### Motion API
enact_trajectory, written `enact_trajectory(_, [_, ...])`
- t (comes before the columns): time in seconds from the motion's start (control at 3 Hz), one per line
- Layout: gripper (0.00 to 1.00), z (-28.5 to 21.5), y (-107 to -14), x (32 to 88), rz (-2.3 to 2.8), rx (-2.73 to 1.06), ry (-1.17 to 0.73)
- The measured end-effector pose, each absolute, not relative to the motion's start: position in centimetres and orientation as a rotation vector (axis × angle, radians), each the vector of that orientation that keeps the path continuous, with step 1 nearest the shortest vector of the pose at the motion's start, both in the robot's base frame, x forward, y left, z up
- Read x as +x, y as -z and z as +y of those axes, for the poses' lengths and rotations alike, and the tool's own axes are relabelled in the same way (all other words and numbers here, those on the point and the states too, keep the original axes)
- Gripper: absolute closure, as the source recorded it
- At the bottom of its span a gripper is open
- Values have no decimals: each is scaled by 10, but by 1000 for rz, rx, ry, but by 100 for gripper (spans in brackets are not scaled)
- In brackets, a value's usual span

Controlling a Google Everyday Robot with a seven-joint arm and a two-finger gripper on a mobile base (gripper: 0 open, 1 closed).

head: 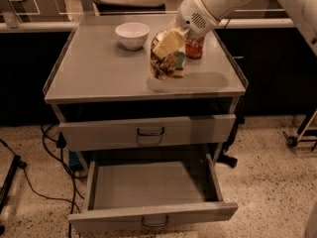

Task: Pick orange can from middle drawer and place on counter

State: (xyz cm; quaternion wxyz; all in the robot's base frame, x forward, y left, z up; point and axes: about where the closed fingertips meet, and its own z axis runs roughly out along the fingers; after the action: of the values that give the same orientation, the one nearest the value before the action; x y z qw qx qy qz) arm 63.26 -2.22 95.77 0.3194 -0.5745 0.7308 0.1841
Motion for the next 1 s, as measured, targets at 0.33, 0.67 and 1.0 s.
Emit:
enact_trajectory(0.33, [100,-22,-952,636,1932,-1500,-496])
enact_trajectory(0.67, [100,-15,-932,648,1944,-1487,-533])
enact_trajectory(1.0, [100,-11,-924,655,1949,-1485,-546])
